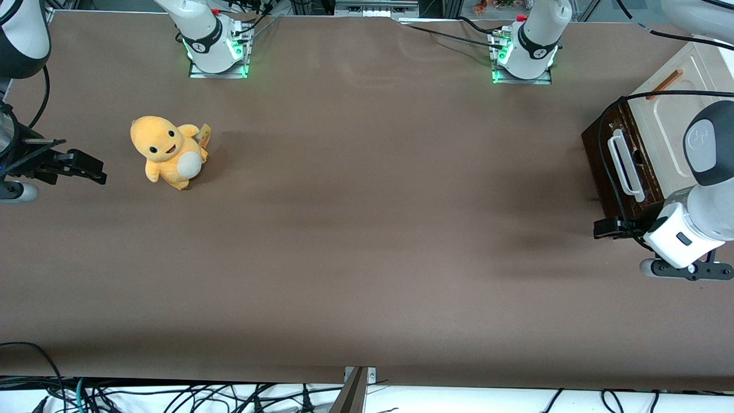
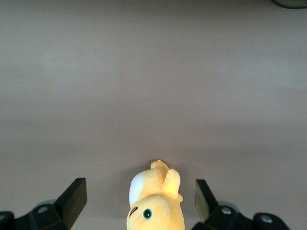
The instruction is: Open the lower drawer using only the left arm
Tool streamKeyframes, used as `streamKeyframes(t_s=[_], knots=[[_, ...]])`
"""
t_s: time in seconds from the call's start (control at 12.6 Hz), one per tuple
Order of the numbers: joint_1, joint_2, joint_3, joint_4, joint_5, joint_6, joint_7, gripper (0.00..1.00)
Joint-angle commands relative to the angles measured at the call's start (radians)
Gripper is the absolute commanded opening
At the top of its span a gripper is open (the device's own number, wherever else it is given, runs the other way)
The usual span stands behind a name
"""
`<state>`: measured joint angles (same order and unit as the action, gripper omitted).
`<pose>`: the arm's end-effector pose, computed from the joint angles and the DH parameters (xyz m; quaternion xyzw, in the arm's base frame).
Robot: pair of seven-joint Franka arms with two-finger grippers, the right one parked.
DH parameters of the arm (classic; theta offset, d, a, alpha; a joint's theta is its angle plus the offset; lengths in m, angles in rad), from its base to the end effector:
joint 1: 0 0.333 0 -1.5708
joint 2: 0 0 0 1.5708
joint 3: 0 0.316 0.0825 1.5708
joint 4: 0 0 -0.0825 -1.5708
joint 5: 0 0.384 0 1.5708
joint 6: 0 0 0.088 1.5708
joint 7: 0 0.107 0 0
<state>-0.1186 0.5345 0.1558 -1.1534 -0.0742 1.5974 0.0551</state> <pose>0.7004 -0.0091 0.4884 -0.9990 0.0154 0.0425 0.0010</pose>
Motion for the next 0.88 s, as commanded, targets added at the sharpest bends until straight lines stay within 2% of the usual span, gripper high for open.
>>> streamKeyframes(t_s=[0.0,0.8], knots=[[-0.001,-0.019,-0.004,-0.008,0.01,-0.007,0.017,1.0],[-0.001,-0.019,0.002,-0.012,0.028,-0.094,0.011,1.0]])
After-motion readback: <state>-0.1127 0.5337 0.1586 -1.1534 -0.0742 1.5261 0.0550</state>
